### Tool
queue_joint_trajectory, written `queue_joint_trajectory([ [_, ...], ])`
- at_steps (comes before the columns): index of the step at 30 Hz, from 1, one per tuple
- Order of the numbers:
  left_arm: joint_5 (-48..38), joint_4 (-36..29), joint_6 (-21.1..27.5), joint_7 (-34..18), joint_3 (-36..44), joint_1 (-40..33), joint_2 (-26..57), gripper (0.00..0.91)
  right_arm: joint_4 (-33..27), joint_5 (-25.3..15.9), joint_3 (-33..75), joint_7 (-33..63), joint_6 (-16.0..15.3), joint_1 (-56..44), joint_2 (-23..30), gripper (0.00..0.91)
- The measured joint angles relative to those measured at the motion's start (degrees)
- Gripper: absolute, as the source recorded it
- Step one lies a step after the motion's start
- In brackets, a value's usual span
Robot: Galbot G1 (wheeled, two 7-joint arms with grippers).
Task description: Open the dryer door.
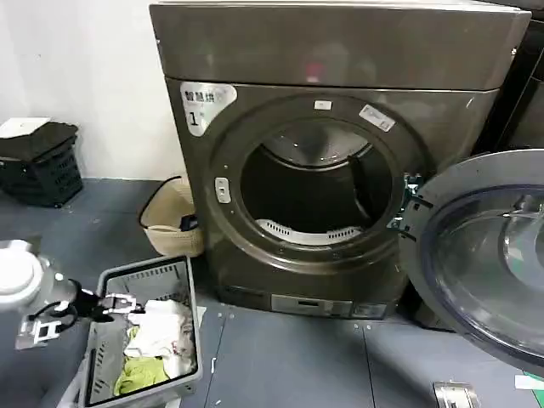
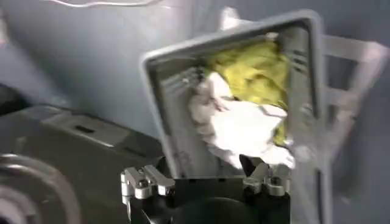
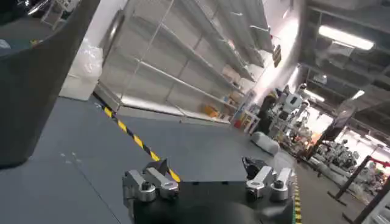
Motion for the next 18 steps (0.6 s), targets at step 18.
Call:
queue_joint_trajectory([
  [18,3.4,1.9,0.1,-0.9,0.3,-0.5,-2.5,0.907,-0.4,2.4,0.2,-1.5,2.8,0.0,0.8,0.907],
])
